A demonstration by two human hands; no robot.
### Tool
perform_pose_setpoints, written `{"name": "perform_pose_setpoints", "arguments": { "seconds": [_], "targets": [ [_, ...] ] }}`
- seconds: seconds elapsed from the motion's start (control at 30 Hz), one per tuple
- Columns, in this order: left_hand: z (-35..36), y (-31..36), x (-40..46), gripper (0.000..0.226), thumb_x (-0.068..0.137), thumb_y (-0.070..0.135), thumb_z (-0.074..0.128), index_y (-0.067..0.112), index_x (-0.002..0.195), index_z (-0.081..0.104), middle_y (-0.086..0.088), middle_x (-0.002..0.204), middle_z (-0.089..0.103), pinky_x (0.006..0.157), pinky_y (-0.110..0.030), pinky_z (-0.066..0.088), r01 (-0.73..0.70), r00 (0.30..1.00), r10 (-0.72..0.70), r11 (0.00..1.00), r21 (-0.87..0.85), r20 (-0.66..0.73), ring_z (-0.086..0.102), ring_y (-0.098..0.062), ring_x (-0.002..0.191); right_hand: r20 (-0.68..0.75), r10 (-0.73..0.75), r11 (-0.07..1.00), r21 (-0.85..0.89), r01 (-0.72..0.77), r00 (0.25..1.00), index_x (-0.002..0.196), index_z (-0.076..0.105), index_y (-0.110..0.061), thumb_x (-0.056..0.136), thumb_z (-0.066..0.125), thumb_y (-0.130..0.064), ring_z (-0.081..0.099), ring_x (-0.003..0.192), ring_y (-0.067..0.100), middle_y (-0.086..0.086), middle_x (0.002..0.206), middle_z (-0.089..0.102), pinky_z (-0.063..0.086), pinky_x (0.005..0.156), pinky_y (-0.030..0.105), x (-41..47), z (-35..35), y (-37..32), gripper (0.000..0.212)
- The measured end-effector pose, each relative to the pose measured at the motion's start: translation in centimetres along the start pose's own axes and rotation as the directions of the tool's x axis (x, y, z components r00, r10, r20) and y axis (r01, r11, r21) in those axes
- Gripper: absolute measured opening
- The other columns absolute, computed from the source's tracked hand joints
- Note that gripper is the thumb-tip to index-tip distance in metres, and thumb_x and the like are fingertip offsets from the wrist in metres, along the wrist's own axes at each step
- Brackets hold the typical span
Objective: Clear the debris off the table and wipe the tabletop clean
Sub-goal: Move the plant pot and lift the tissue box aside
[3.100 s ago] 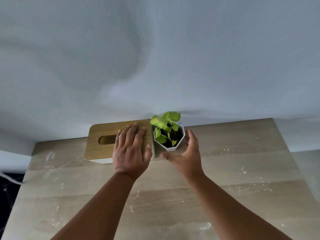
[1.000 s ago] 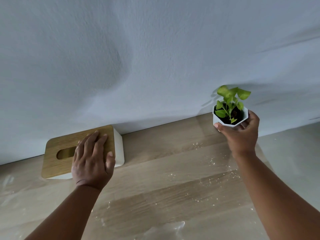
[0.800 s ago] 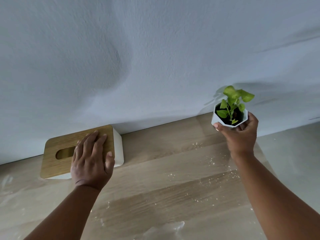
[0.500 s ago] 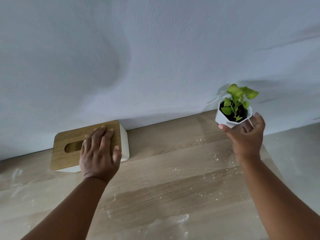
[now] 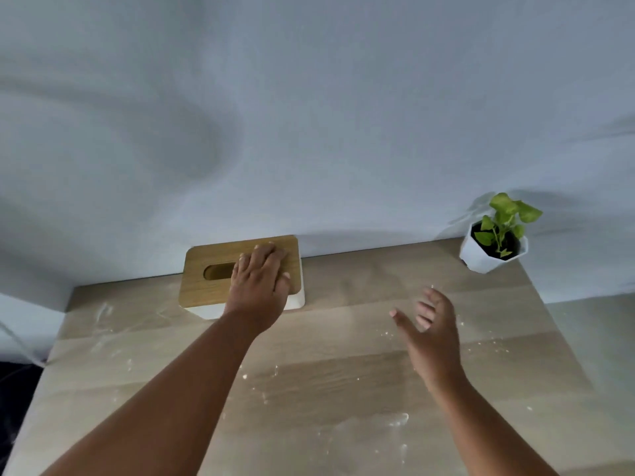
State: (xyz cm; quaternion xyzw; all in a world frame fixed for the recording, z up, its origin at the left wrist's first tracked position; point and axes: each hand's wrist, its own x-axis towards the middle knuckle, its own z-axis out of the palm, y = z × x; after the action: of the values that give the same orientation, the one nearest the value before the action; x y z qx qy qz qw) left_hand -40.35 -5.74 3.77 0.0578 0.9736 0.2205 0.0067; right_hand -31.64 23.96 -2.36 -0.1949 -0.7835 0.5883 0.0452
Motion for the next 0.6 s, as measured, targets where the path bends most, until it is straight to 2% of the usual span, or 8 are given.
{"name": "perform_pose_setpoints", "arguments": {
  "seconds": [0.07, 0.13, 0.2, 0.3, 0.4, 0.47, 0.53, 0.6],
  "targets": [
    [-1.4, -1.5, -0.5, 0.055, 0.094, 0.032, 0.038, 0.017, 0.147, 0.048, 0.000, 0.155, 0.044, 0.129, -0.040, 0.010, -0.021, 1.000, 0.023, 0.995, -0.100, 0.019, 0.034, -0.023, 0.148, 0.121, -0.013, 1.000, 0.001, 0.012, 0.993, 0.143, 0.042, -0.041, 0.074, 0.079, -0.068, 0.057, 0.129, 0.015, -0.005, 0.146, 0.052, 0.050, 0.107, 0.035, -1.0, 3.0, -1.4, 0.083],
    [-2.5, -3.7, -1.6, 0.057, 0.093, 0.031, 0.043, 0.019, 0.148, 0.046, 0.001, 0.157, 0.043, 0.130, -0.041, 0.007, -0.008, 1.000, 0.005, 0.994, -0.111, -0.031, 0.032, -0.021, 0.151, 0.218, -0.023, 1.000, -0.005, 0.025, 0.976, 0.149, 0.040, -0.038, 0.069, 0.077, -0.075, 0.053, 0.134, 0.012, -0.006, 0.152, 0.048, 0.049, 0.111, 0.038, -1.7, 6.0, -2.8, 0.096],
    [-3.2, -6.1, -3.2, 0.060, 0.091, 0.037, 0.053, 0.020, 0.148, 0.047, -0.001, 0.156, 0.044, 0.128, -0.044, 0.017, 0.057, 0.989, -0.074, 0.990, -0.129, -0.131, 0.034, -0.022, 0.148, 0.279, -0.046, 0.998, -0.015, 0.053, 0.959, 0.153, 0.037, -0.037, 0.066, 0.076, -0.075, 0.050, 0.135, 0.009, -0.006, 0.156, 0.044, 0.047, 0.111, 0.034, -2.2, 8.7, -4.1, 0.103],
    [-3.4, -9.4, -5.1, 0.073, 0.084, 0.046, 0.069, 0.018, 0.148, 0.047, -0.003, 0.150, 0.048, 0.117, -0.044, 0.037, 0.168, 0.944, -0.232, 0.950, -0.263, -0.236, 0.043, -0.025, 0.137, 0.343, -0.075, 0.993, -0.064, 0.103, 0.936, 0.156, 0.032, -0.040, 0.073, 0.077, -0.073, 0.044, 0.138, 0.005, -0.012, 0.160, 0.038, 0.045, 0.109, 0.030, -2.6, 11.6, -5.7, 0.100],
    [-3.2, -12.1, -6.2, 0.090, 0.080, 0.045, 0.083, 0.027, 0.154, 0.035, 0.010, 0.143, 0.043, 0.106, -0.036, 0.042, 0.251, 0.927, -0.335, 0.888, -0.385, -0.167, 0.048, -0.011, 0.126, 0.362, -0.072, 0.994, -0.057, 0.099, 0.930, 0.159, 0.030, -0.035, 0.075, 0.086, -0.059, 0.042, 0.140, 0.006, -0.011, 0.160, 0.036, 0.043, 0.112, 0.031, -2.5, 14.1, -6.8, 0.103],
    [-2.9, -12.9, -6.4, 0.099, 0.076, 0.047, 0.085, 0.030, 0.157, 0.030, 0.010, 0.147, 0.040, 0.107, -0.038, 0.046, 0.279, 0.930, -0.358, 0.841, -0.463, -0.089, 0.047, -0.011, 0.132, 0.363, -0.057, 0.996, -0.037, 0.076, 0.930, 0.159, 0.031, -0.031, 0.075, 0.090, -0.047, 0.044, 0.141, 0.010, -0.007, 0.159, 0.038, 0.045, 0.115, 0.035, -2.4, 15.4, -7.4, 0.105],
    [-2.8, -13.3, -6.4, 0.101, 0.075, 0.048, 0.086, 0.032, 0.157, 0.029, 0.009, 0.151, 0.041, 0.107, -0.038, 0.047, 0.302, 0.917, -0.394, 0.779, -0.550, -0.054, 0.046, -0.012, 0.136, 0.350, -0.044, 0.998, -0.022, 0.056, 0.936, 0.159, 0.031, -0.028, 0.074, 0.092, -0.040, 0.048, 0.140, 0.014, -0.003, 0.155, 0.042, 0.047, 0.115, 0.041, -2.3, 16.3, -7.6, 0.105],
    [-2.6, -13.5, -6.2, 0.094, 0.079, 0.039, 0.088, 0.033, 0.154, 0.032, 0.011, 0.144, 0.048, 0.102, -0.034, 0.050, 0.312, 0.893, -0.447, 0.701, -0.641, -0.053, 0.053, -0.010, 0.130, 0.317, -0.036, 0.998, -0.035, 0.050, 0.948, 0.158, 0.033, -0.028, 0.075, 0.091, -0.040, 0.050, 0.137, 0.014, -0.004, 0.152, 0.044, 0.048, 0.113, 0.042, -2.3, 16.8, -7.4, 0.102]
  ]
}}
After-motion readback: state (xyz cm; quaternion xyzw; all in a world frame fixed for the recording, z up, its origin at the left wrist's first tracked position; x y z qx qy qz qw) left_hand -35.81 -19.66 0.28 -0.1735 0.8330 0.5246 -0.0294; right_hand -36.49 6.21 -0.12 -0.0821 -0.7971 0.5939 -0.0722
